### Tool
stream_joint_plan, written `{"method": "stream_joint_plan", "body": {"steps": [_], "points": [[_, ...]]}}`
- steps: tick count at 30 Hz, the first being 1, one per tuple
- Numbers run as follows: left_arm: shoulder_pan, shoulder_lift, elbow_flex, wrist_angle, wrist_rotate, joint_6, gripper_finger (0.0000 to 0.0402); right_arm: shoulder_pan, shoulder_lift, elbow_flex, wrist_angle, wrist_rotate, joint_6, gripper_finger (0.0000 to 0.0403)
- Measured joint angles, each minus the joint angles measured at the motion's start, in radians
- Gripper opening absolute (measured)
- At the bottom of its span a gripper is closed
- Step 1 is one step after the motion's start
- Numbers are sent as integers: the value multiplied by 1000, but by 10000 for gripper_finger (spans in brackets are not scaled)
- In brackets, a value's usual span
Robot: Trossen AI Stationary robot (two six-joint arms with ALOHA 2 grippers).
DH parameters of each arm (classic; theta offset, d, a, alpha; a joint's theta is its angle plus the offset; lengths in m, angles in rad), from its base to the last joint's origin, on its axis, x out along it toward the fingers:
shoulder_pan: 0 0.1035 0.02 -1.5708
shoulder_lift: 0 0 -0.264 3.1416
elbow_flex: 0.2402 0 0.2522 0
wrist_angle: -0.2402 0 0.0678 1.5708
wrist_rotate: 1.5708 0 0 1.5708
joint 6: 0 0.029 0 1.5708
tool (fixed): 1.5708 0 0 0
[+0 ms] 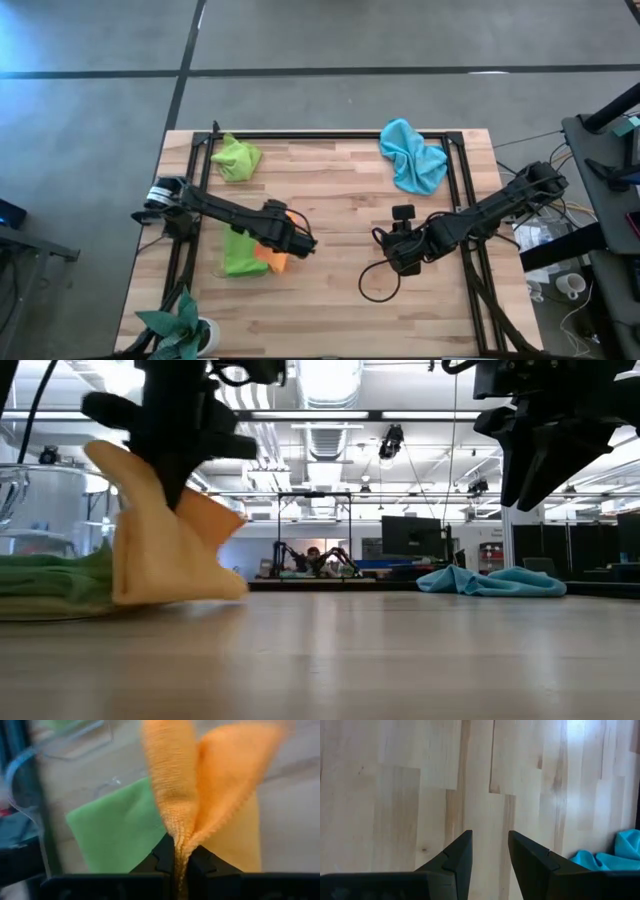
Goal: Fold microfiber towels
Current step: Put the folded orange microfiber towel into the transparent bin
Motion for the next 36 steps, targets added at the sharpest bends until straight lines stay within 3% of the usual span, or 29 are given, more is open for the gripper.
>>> {"method": "stream_joint_plan", "body": {"steps": [9,16,22,30,36], "points": [[0,-98,-9,-41,-17,-21,0,0,0,0,3,2,0,123],[0,-176,-27,-97,35,-19,0,0,0,-1,4,6,15,123],[3,-281,-162,-99,76,-157,0,0,0,-7,4,6,27,123],[-40,-353,-395,-84,309,-356,0,0,0,-22,7,6,26,123],[-67,-373,-480,77,329,-403,0,-1,0,-33,13,7,20,123]]}}
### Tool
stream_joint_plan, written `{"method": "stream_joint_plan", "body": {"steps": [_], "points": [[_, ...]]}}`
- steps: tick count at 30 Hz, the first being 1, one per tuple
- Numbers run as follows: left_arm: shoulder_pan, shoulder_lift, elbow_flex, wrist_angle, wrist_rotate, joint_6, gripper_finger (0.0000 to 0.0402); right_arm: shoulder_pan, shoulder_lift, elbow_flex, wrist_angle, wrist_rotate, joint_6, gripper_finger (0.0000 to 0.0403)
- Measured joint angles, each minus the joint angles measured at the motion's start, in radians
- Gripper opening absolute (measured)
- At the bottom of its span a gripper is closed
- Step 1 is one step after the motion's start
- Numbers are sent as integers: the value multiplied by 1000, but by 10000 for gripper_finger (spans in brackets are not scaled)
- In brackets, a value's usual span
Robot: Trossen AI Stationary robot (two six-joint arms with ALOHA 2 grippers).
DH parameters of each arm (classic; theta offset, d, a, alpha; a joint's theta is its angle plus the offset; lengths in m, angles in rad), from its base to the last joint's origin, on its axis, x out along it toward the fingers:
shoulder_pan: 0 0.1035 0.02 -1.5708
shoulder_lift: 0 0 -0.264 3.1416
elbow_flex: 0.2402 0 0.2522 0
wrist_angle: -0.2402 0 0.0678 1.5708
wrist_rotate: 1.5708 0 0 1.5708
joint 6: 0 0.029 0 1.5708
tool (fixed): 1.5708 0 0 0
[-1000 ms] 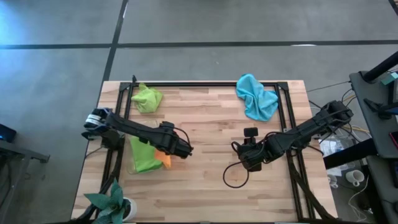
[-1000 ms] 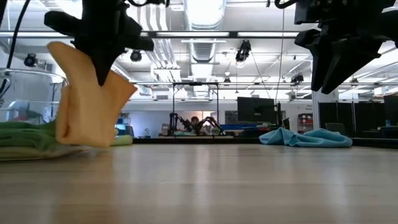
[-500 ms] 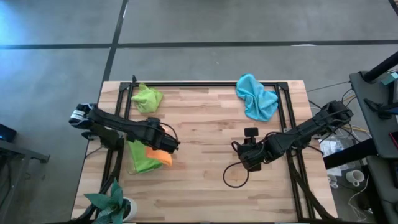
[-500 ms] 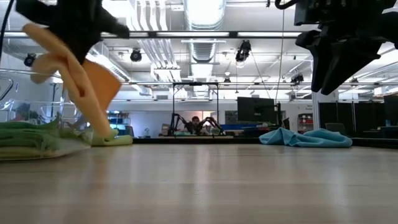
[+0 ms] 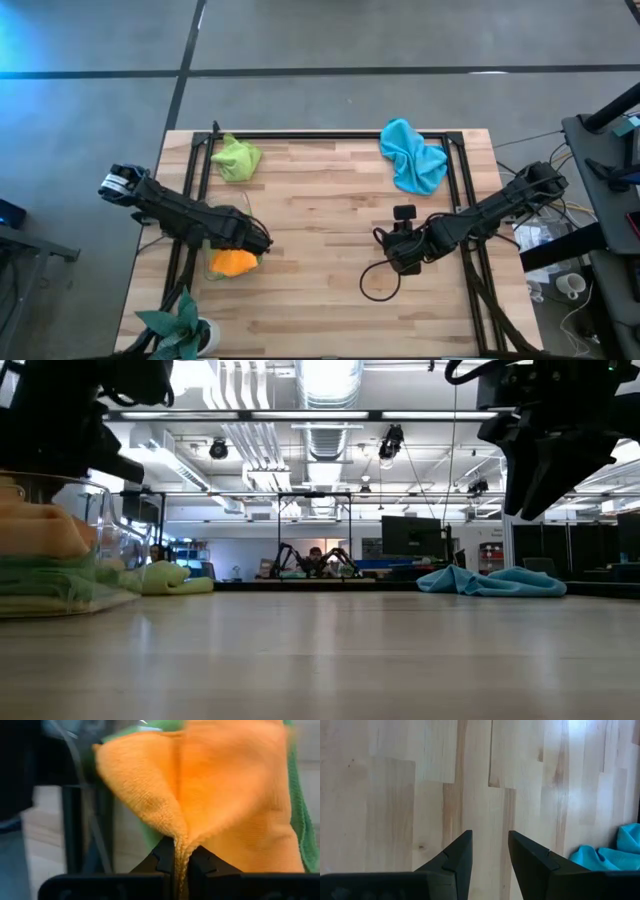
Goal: Fold microfiber towels
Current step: Put the folded orange microfiber towel into the transparent bin
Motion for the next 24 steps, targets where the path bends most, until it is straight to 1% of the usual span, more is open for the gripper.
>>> {"method": "stream_joint_plan", "body": {"steps": [4,7,12,17,20,24], "points": [[-4,15,-65,111,8,-9,0,0,0,-8,8,0,7,123],[-4,33,-84,111,33,-10,0,0,0,-14,20,0,7,123],[-6,35,-91,105,37,-6,7,0,0,-15,27,0,7,123],[-6,35,-89,44,37,54,47,0,1,-15,135,0,-54,123],[-6,33,-74,-17,31,99,81,-3,1,-15,241,0,-133,123],[-6,13,-45,-54,-15,188,131,-18,2,-14,398,15,-208,123]]}}
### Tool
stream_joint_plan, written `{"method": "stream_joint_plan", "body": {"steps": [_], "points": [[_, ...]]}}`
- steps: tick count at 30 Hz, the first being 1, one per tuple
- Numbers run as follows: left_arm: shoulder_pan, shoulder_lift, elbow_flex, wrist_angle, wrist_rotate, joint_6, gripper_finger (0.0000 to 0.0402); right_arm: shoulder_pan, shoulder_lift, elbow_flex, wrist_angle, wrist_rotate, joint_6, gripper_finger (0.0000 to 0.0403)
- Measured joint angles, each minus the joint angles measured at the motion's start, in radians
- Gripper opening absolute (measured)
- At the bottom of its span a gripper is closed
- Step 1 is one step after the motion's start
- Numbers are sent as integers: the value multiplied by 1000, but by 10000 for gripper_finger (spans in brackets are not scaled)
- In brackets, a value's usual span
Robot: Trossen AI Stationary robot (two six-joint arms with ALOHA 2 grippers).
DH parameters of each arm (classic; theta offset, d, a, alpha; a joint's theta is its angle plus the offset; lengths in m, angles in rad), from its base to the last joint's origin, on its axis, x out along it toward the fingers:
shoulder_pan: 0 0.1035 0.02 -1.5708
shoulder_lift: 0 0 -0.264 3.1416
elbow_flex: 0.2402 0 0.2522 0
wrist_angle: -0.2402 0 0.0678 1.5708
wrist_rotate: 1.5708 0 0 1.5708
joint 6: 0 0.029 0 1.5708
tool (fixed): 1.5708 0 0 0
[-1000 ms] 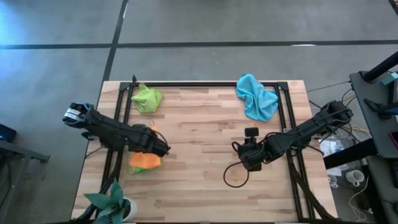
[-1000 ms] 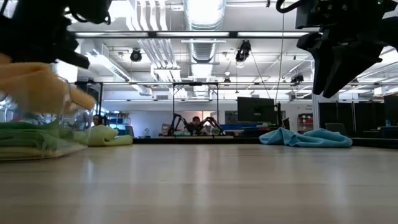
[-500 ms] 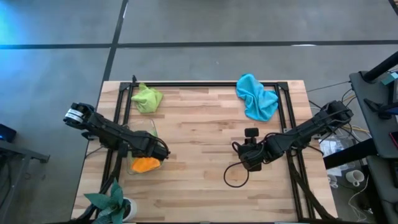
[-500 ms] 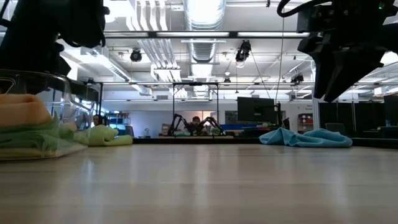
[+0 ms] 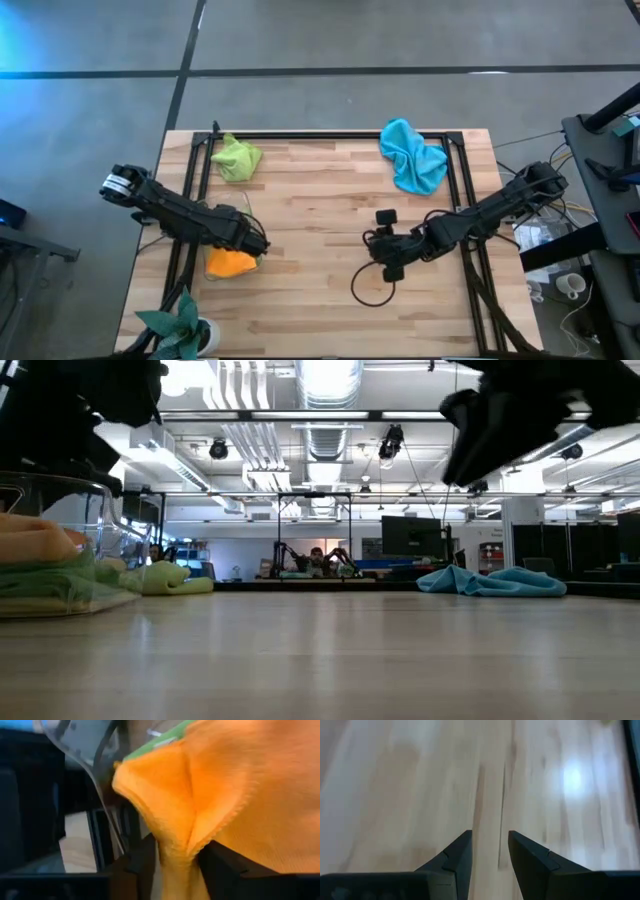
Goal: Fold microfiber towels
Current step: Put the folded orange microfiber towel into the transparent bin
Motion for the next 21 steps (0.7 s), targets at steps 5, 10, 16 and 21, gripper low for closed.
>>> {"method": "stream_joint_plan", "body": {"steps": [5,10,16,21], "points": [[0,-45,25,-114,-4,88,191,-38,7,26,94,1,-29,123],[-6,-145,20,-17,-150,117,217,-71,54,62,101,1,-51,123],[-5,-142,8,102,-235,120,203,-97,156,119,91,-5,-79,123],[9,-74,-66,51,-60,118,166,-98,241,176,82,-8,-101,123]]}}
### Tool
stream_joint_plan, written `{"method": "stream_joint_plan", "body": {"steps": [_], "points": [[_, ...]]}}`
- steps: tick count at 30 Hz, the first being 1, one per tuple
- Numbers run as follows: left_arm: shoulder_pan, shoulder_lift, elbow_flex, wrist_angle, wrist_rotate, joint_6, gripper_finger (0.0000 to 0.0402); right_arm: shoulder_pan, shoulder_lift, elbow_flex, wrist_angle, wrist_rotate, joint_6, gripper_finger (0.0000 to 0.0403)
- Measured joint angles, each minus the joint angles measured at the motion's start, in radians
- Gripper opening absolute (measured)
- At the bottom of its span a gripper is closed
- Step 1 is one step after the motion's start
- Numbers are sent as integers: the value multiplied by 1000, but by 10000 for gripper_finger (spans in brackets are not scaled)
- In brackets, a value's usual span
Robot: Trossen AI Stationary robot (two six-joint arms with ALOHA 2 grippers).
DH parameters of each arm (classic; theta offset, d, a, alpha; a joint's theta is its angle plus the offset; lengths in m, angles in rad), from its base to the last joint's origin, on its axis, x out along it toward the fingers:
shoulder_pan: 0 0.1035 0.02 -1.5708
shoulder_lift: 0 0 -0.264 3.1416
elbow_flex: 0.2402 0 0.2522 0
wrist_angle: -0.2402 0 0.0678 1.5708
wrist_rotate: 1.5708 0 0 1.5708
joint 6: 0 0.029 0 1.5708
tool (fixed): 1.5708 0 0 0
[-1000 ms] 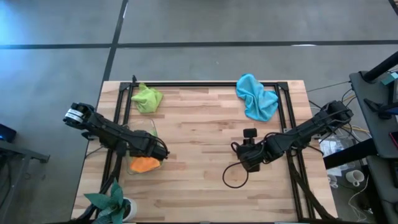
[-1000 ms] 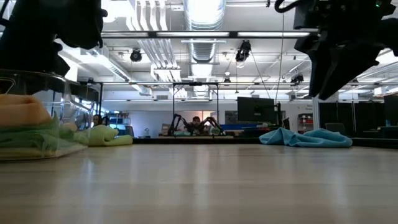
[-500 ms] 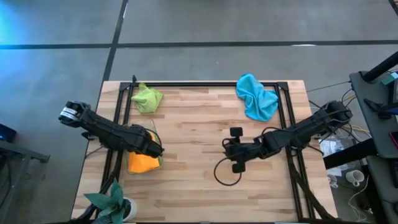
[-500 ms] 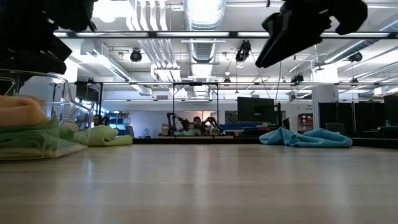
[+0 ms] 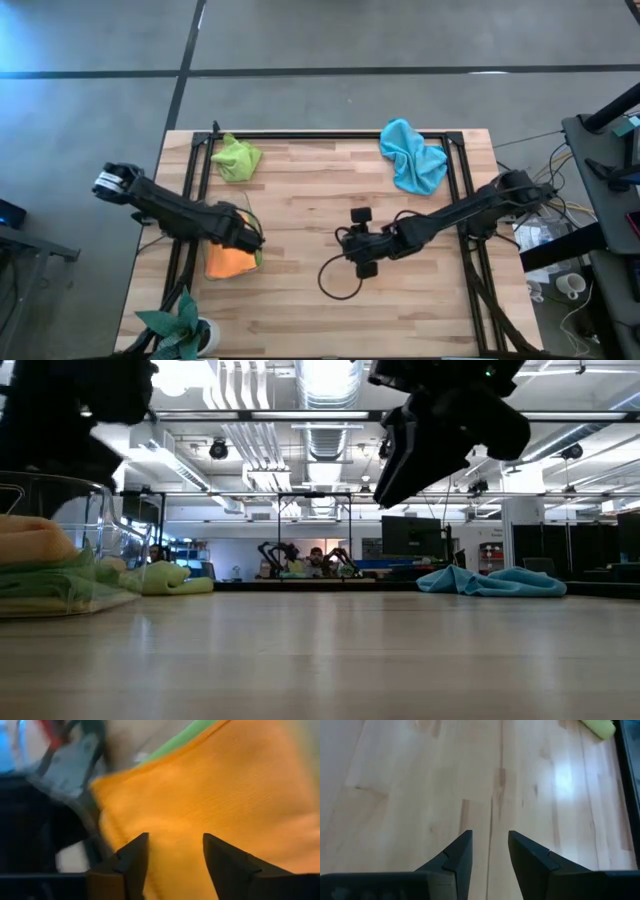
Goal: Fold microfiber towels
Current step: Put the folded orange microfiber towel into the transparent bin
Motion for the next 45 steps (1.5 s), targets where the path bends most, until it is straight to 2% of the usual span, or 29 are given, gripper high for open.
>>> {"method": "stream_joint_plan", "body": {"steps": [3,6,9,14,17,21,23,25,29,31,37,41,43,45], "points": [[0,13,-50,26,35,4,140,0,32,35,-45,0,-7,123],[0,5,-94,129,27,48,124,0,41,53,-71,1,-8,123],[1,0,-120,150,-53,64,122,0,36,59,-69,2,-8,123],[9,-3,-142,114,-151,180,136,0,23,59,-68,8,-3,123],[10,-23,-97,92,-160,297,150,0,21,59,-70,8,16,123],[-2,-64,39,98,-142,503,163,0,20,59,-71,7,43,123],[-6,-82,107,101,-89,599,164,0,20,59,-72,7,55,123],[-8,-97,145,106,7,659,162,0,20,61,-71,6,79,123],[-34,-101,140,100,247,706,150,0,20,61,-72,5,121,123],[-56,-97,121,100,318,738,140,2,20,55,-72,5,124,123],[-79,-67,20,193,381,762,109,0,20,50,-78,4,116,123],[-79,-41,-88,251,489,779,94,0,19,48,-80,4,106,123],[-77,-23,-131,279,484,821,88,0,19,48,-81,4,105,123],[-71,-8,-155,321,436,866,85,0,19,48,-82,5,101,123]]}}
